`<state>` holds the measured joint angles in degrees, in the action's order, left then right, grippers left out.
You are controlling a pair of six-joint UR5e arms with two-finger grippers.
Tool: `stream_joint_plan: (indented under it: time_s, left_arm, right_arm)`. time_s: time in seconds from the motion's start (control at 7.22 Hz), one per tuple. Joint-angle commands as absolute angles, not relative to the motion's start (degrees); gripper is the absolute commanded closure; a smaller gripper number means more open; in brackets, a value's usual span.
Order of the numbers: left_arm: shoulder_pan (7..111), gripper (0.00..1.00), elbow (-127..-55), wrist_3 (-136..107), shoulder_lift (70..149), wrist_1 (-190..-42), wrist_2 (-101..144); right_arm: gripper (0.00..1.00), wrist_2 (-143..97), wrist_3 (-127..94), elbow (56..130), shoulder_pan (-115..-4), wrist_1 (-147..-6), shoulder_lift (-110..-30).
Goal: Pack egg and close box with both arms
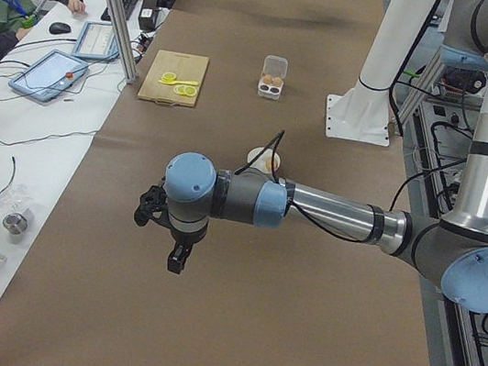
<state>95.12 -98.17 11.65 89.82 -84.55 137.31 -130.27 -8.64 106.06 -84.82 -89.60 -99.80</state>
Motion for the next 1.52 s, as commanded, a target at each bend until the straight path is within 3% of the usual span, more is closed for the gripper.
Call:
stream_joint_plan:
  time_s: [0.0,0.28,0.55,0.83,1.39]
  left_arm:
    - [95.1,0.02,-98.7,11.69,89.91,-84.81,137.37]
    - [95.01,0.02,-99.05,11.6,91.48,-84.9,137.63]
    - [95.01,0.02,-98.18,10.47,91.23,-84.99,142.62]
    - [94.83,0.02,-94.6,9.24,91.58,-91.81,142.56]
    - [93.09,0.02,-95.89,4.15,90.35,-104.3,147.0]
  right_arm:
    - [0.0,-131.65,-8.88,106.26,-82.63,-83.44,-99.76]
    - [0.0,-132.1,-9.32,105.91,-82.62,-74.3,-100.19]
    - [0.0,-137.94,-9.67,105.21,-82.62,-74.44,-99.76]
    - [0.0,-139.13,-8.62,105.38,-82.71,-74.18,-99.93]
    - [0.0,-139.05,-11.67,106.08,-80.35,-71.46,-97.22]
